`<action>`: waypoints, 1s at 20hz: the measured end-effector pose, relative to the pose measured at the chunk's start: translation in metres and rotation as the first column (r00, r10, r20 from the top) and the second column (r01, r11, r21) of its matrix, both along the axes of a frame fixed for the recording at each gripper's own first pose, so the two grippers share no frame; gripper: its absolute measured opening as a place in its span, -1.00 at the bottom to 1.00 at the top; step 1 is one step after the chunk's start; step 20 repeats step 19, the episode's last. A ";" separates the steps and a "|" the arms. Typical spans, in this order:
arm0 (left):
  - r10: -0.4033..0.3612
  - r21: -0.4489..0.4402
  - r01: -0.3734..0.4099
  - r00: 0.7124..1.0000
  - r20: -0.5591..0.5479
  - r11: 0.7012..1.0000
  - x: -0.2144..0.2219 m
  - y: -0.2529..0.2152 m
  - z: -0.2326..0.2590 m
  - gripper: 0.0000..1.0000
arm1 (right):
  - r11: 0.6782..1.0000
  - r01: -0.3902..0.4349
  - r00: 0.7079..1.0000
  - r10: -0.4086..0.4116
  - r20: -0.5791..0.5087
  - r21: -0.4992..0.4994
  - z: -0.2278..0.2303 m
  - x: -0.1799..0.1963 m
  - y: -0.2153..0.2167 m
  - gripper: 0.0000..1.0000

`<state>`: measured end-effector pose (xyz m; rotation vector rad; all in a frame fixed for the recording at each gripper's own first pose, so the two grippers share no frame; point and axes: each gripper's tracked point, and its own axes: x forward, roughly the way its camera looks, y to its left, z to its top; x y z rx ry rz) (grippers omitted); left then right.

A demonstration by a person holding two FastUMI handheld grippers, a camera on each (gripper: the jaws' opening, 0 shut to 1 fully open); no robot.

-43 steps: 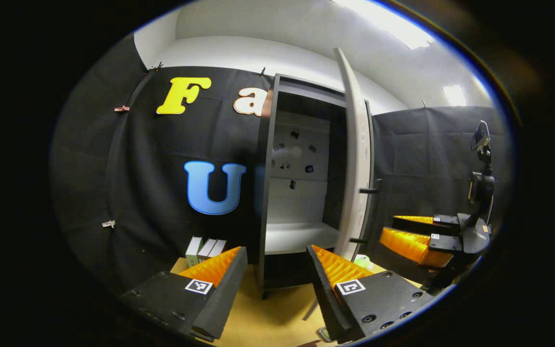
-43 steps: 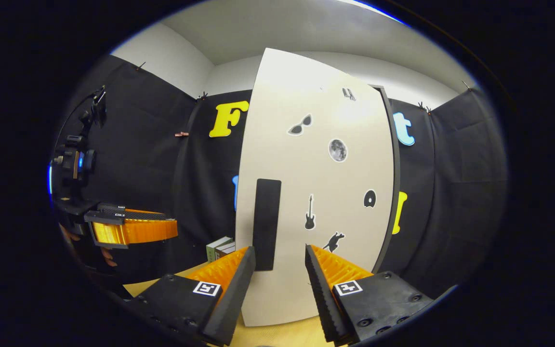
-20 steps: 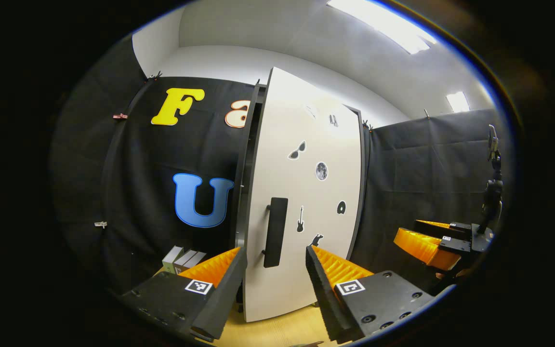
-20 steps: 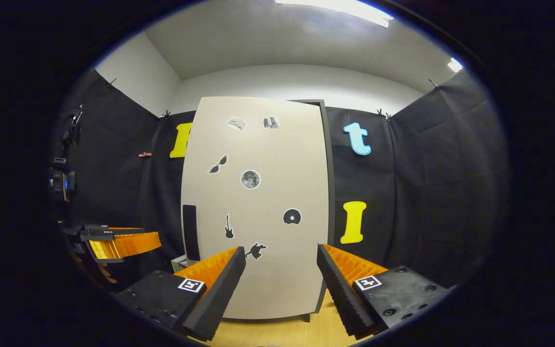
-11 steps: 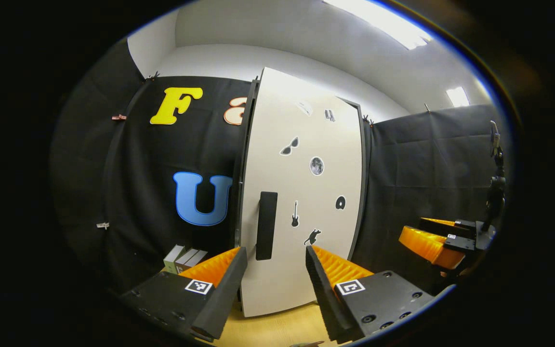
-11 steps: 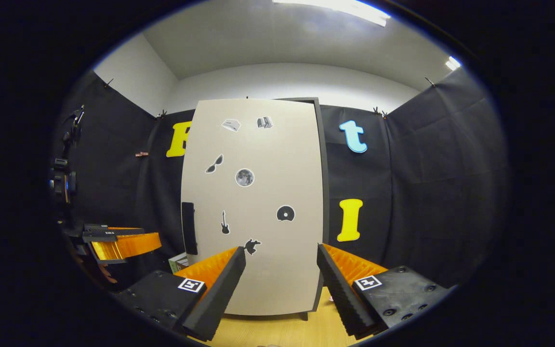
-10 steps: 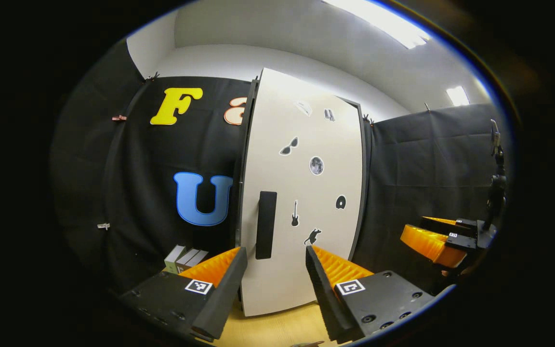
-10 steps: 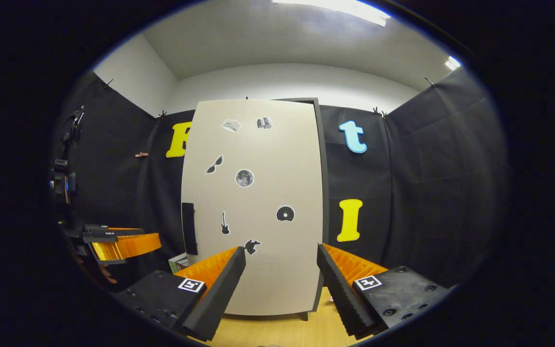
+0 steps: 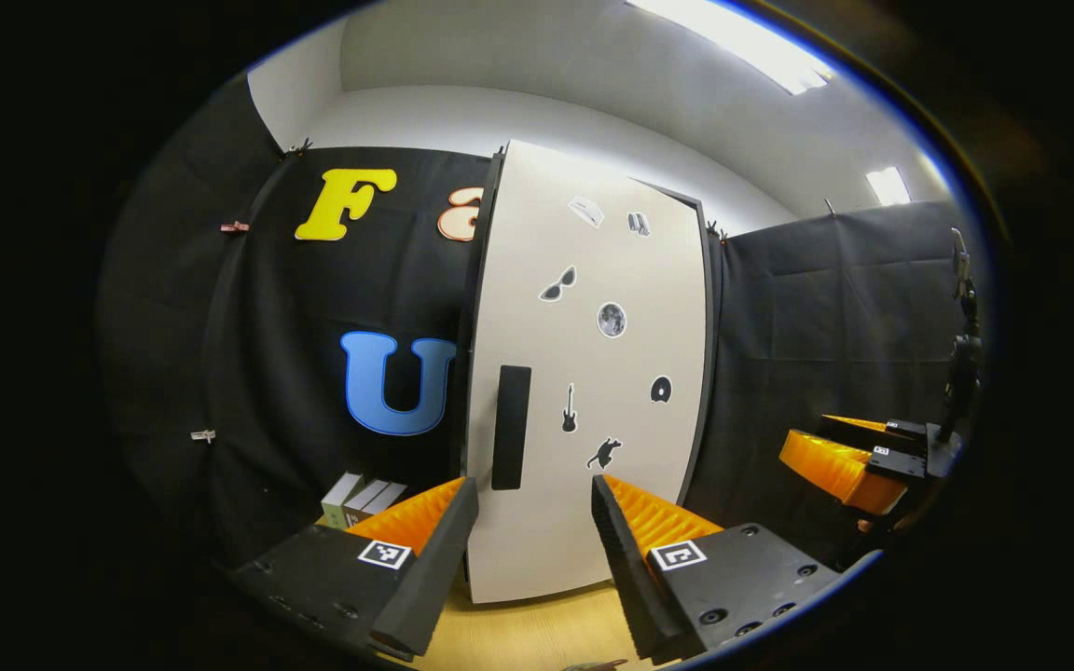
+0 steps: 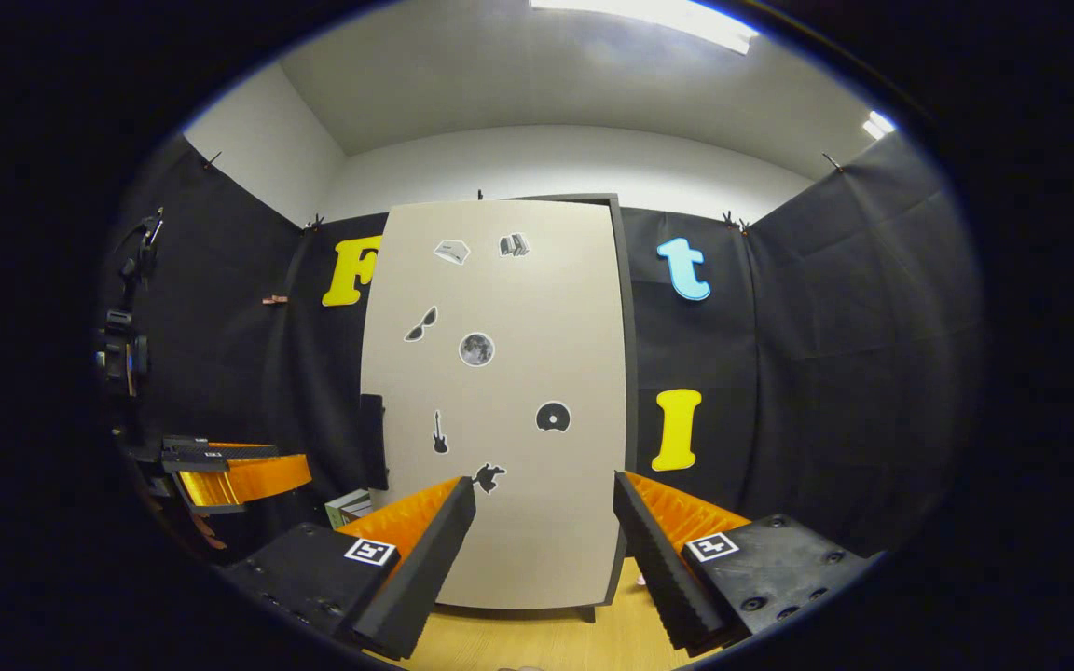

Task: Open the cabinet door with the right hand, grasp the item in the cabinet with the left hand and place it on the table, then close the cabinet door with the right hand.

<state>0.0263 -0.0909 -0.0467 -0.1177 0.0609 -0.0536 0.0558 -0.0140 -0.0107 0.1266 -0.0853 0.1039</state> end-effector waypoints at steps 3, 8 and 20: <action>-0.003 0.009 0.003 1.000 -0.004 1.000 -0.001 -0.001 -0.001 0.56 | 1.000 -0.006 1.000 0.006 -0.012 -0.005 -0.004 0.000 0.002 0.93; -0.015 0.006 0.015 1.000 -0.008 1.000 0.000 -0.005 -0.003 0.57 | 1.000 -0.011 1.000 0.011 -0.004 -0.008 -0.002 -0.001 0.004 0.94; -0.020 0.007 0.021 1.000 -0.018 1.000 0.000 -0.006 -0.006 0.56 | 1.000 -0.011 1.000 0.011 -0.003 -0.008 -0.002 -0.001 0.006 0.93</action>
